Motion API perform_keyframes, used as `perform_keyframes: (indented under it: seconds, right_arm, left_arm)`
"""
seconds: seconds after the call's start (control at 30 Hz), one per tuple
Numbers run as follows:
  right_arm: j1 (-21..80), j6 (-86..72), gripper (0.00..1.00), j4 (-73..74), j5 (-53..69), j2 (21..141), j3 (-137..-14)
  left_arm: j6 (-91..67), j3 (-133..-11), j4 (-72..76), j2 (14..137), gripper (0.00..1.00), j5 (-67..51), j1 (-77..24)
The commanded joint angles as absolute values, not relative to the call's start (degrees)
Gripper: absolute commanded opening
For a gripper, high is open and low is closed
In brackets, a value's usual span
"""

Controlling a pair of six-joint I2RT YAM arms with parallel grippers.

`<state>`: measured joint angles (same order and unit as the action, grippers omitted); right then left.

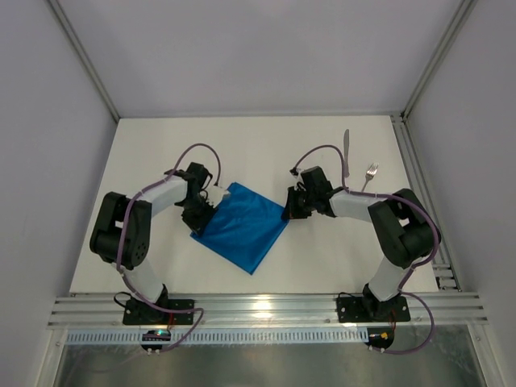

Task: Fold the napkin into a case and place the utensils inside
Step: Smooth out the square-folded napkin at the center of the board.

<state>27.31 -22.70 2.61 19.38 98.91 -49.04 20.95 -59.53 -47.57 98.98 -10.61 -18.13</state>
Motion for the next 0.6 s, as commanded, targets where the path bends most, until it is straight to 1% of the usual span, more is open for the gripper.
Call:
perform_keyframes:
  seconds: [0.0, 0.2, 0.33, 0.47, 0.57]
  right_arm:
    - [26.3, -24.8, 0.04, 1.0, 17.3, 99.2, -45.9]
    - [26.2, -23.8, 0.04, 2.8, 15.8, 97.6, -46.8]
    - [25.9, -20.6, 0.04, 6.1, 15.6, 96.9, -51.3]
    - [29.9, -16.3, 0.04, 8.8, 11.8, 92.9, -55.1]
    - [33.5, -14.9, 0.04, 4.9, 11.5, 88.2, -52.4]
  left_arm:
    - [20.5, -57.7, -41.4, 101.3, 0.23, -7.9, -18.2]
    - [20.1, -59.1, -38.6, 102.4, 0.22, -5.8, -18.2]
    - [21.3, -63.5, -39.0, 102.9, 0.22, -5.3, -18.2]
    - [22.9, -63.8, -41.3, 99.9, 0.22, -7.6, -18.2]
    - [23.7, -61.6, -42.3, 96.4, 0.22, -8.3, -18.1]
